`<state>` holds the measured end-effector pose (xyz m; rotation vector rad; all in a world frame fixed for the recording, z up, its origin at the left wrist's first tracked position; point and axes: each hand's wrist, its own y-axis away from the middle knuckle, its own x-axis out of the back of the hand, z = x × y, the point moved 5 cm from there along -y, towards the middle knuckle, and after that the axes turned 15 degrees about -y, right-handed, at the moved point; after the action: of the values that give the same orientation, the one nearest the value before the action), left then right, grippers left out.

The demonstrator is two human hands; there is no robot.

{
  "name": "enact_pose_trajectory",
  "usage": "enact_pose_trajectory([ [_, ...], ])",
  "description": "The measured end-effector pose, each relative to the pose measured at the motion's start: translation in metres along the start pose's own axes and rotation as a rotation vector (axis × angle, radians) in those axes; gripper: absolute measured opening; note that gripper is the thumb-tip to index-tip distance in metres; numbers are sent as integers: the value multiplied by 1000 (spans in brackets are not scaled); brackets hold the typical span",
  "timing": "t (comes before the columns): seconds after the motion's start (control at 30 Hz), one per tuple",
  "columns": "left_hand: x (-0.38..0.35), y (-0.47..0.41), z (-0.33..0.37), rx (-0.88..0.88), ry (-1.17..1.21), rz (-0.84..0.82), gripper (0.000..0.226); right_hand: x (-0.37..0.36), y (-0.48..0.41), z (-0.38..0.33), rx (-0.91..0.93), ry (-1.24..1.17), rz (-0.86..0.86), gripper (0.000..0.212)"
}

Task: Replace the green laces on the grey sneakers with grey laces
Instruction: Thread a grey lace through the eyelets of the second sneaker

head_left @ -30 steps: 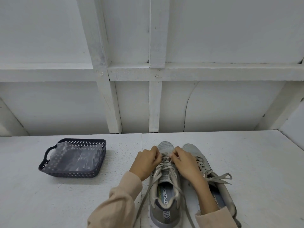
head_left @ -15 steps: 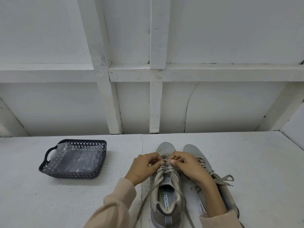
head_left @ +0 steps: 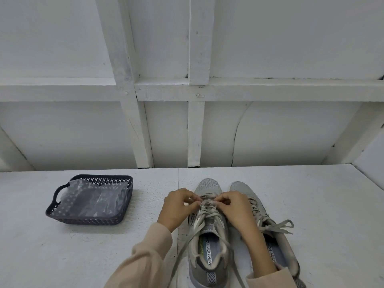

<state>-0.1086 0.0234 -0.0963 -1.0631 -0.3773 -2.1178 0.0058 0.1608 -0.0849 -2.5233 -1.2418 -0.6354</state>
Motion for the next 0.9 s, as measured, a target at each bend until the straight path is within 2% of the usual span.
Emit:
enact_pose_trajectory([
  [0.03, 0, -2, 3, -32, -61, -1, 3, 0, 0, -1, 6, 10, 0, 3],
  [0.23, 2, -11, 15, -78, -310, -15, 14, -7, -7, -13, 13, 251, -57, 11],
  [0.33, 0, -14, 21, -107, -405, -34, 12, -10, -12, -17, 8, 324, -105, 12],
  [0.43, -3, -18, 24, -142, -475, -50, 12, -11, -11, -15, 2, 312, -139, 8],
  [0.57, -10, -15, 25, -183, -533, -80, 21, -9, -5, -13, 23, 226, -118, 7],
  [0.7, -8, -5, 19, -159, -419, -23, 20, -3, 4, -5, -22, 14, -34, 22],
  [0.9, -4, 11, 15, -154, -236, -16, 17, -3, 7, -1, -72, -58, -22, 21],
])
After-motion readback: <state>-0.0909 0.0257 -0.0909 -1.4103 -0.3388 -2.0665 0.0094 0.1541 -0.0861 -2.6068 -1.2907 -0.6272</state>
